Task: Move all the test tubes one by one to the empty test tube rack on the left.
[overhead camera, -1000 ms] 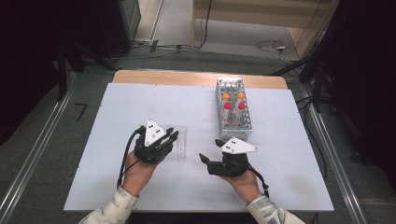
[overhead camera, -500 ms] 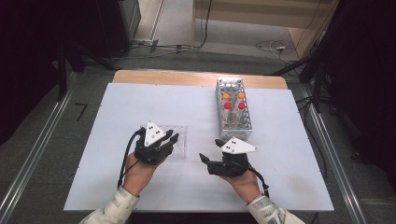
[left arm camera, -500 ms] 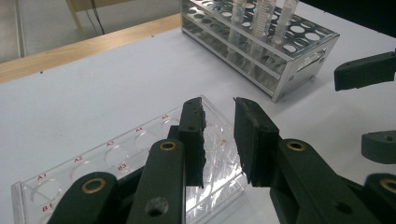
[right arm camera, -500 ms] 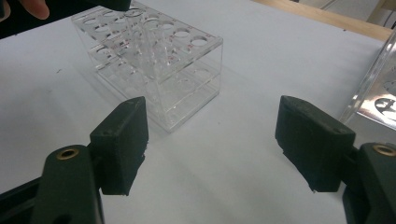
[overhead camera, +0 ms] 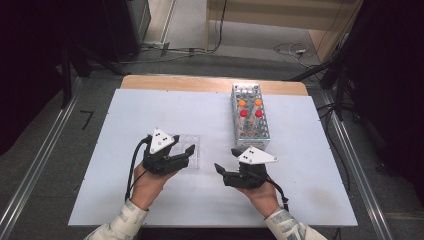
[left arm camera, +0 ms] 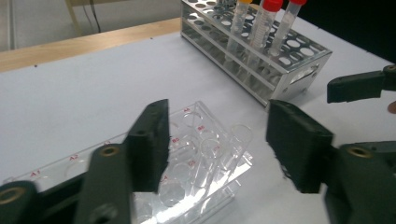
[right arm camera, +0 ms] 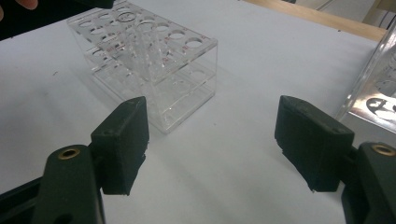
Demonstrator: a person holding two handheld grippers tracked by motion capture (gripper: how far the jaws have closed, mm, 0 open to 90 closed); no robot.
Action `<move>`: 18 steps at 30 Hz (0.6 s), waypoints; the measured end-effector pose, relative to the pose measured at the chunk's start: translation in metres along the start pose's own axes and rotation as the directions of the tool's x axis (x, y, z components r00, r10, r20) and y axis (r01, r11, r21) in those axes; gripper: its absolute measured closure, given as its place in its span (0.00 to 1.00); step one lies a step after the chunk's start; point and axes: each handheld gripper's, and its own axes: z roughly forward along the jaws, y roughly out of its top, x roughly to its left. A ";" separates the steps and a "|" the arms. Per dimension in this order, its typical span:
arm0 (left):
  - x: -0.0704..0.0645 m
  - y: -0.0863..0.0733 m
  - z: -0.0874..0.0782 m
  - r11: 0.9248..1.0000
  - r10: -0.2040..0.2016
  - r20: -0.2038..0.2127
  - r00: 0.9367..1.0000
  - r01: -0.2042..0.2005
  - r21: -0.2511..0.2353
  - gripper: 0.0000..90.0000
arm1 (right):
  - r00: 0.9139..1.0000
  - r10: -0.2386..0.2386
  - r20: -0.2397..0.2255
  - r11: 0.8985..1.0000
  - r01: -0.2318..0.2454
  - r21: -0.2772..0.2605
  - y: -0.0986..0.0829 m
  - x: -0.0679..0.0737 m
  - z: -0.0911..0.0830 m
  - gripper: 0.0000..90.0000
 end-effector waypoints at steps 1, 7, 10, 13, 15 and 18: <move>0.000 0.000 0.000 1.000 -0.008 -0.002 1.000 0.008 -0.002 0.32 | 1.000 0.003 0.003 1.000 -0.003 -0.002 0.000 -0.001 0.000 0.28; 0.002 0.000 -0.001 1.000 -0.017 -0.021 1.000 0.017 -0.017 0.26 | 0.999 0.019 0.028 1.000 -0.019 -0.011 0.001 -0.009 -0.003 0.28; 0.003 0.000 -0.002 0.999 -0.023 -0.025 0.999 0.022 -0.027 0.26 | 0.999 0.029 0.045 0.999 -0.029 -0.015 0.002 -0.015 -0.004 0.28; 0.003 0.001 -0.003 0.999 -0.029 -0.025 0.999 0.028 -0.037 0.26 | 0.997 0.037 0.064 0.999 -0.036 -0.015 0.003 -0.021 -0.004 0.28; 0.003 0.001 -0.003 0.999 -0.030 -0.029 0.999 0.029 -0.040 0.26 | 0.996 0.041 0.078 0.999 -0.040 -0.021 0.004 -0.025 -0.005 0.28; 0.004 0.001 -0.004 0.998 -0.033 -0.035 0.999 0.031 -0.045 0.26 | 0.992 0.067 0.106 0.997 -0.064 -0.035 0.007 -0.035 -0.007 0.29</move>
